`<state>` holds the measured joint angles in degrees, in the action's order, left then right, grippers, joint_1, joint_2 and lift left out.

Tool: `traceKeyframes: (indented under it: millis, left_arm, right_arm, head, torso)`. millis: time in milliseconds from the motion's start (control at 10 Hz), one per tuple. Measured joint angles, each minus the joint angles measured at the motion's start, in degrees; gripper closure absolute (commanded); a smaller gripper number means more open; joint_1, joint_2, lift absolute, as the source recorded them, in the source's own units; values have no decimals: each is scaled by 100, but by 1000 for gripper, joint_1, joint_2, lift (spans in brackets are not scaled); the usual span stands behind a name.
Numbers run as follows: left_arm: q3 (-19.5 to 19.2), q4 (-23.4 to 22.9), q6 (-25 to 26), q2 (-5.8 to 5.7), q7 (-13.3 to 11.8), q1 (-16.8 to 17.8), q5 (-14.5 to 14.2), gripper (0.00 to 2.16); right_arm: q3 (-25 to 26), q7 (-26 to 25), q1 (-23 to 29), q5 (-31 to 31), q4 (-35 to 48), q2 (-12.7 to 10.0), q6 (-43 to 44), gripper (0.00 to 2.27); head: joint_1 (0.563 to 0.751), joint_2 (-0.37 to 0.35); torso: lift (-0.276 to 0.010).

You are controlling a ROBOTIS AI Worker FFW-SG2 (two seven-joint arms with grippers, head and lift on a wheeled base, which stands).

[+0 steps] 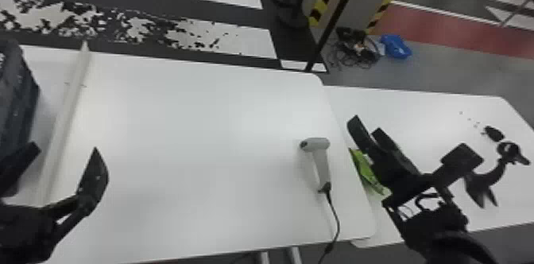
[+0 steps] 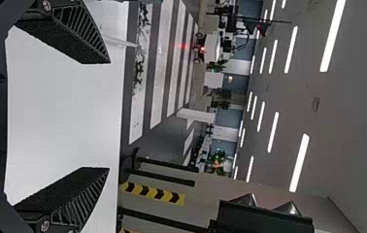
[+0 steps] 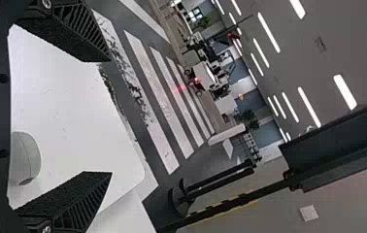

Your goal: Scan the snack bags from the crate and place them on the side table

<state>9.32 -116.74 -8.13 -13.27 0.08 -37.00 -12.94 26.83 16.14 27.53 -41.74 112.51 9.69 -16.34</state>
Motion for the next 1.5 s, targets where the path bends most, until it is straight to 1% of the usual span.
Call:
traceKeyframes:
  millis: [100,300,400,500,600,800,900,1000,1100,1300,1400,1500]
  left_arm:
    - [0,4,2,0,0,8,2,87]
    - [-6,17,17,0,2,48,2,87]
    - [-14,20,27,0,9,60,-2,87]
    - [-23,28,33,-2,10,72,-5,87]
    - [-26,46,36,-5,10,90,-6,87]
    - [-26,105,30,-2,10,122,-6,87]
    - [-27,136,22,0,10,132,-6,87]
    - [-27,168,19,0,14,140,-6,87]
    - [-29,188,14,0,18,141,-6,87]
    - [-49,165,-12,0,27,145,-6,87]
    - [-73,62,-3,-2,11,141,-6,87]
    - [-171,-183,17,-11,-20,99,3,87]
  right_arm:
    - [-564,-224,158,589,99,-2,685,53]
    - [-1515,-628,370,1533,100,-2,1752,53]
    - [-1901,-794,419,1895,36,-2,2060,53]
    - [-2228,-1011,447,2220,-46,0,2317,53]
    - [-2585,-1313,461,2629,-174,2,2632,53]
    - [-3179,-1642,471,3131,-517,-7,3273,53]
    - [-3358,-1728,477,3214,-626,-30,3516,53]
    - [-3506,-1796,511,3316,-688,-97,3710,53]
    - [-3616,-1878,551,3397,-751,-157,3904,53]
    - [-3699,-1921,579,3426,-885,-229,4073,53]
    - [-3702,-1928,585,3427,-910,-245,4093,53]
    - [-3698,-1930,587,3427,-920,-248,4099,53]
  head:
    - [695,-318]
    - [695,-233]
    - [695,-190]
    - [695,-170]
    - [695,-136]
    - [695,-72]
    - [695,-47]
    - [695,-26]
    - [695,-18]
    - [695,-2]
    - [695,-2]
    - [695,1]
  torso:
    - [-81]
    - [-81]
    - [-81]
    - [-81]
    - [-81]
    - [-81]
    - [-81]
    - [-81]
    - [-81]
    - [-81]
    - [-81]
    - [-81]
